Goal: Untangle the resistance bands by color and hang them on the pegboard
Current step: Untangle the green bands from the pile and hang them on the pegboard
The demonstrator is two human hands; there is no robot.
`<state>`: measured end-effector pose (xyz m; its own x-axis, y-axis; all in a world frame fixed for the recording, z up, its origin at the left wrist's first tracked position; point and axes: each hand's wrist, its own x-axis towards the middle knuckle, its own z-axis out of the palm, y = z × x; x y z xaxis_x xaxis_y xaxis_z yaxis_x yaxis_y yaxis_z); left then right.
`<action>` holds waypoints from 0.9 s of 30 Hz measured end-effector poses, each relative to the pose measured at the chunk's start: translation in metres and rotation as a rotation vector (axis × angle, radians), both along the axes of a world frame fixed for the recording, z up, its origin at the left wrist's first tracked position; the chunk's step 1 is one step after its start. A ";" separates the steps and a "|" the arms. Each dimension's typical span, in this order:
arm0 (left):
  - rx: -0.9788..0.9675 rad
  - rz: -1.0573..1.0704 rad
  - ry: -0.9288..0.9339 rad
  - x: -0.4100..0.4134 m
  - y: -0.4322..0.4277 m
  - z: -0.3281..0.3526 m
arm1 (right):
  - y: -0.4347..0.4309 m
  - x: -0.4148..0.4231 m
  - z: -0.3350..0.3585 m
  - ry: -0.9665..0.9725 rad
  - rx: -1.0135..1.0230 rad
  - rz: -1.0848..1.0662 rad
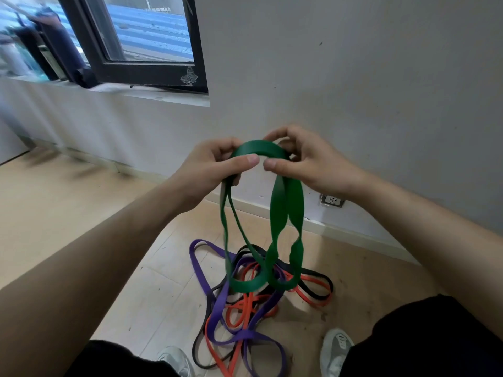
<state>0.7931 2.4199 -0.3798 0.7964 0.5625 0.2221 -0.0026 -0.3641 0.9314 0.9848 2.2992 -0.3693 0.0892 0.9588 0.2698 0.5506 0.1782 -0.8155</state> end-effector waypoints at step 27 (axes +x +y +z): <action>0.010 0.042 0.184 -0.033 0.031 -0.020 | 0.005 0.007 -0.018 0.170 0.026 -0.077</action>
<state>0.7606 2.4505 -0.3998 0.7999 0.5946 0.0810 0.1824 -0.3695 0.9112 0.9923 2.3041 -0.3871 0.2085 0.9404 0.2687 0.4184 0.1626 -0.8936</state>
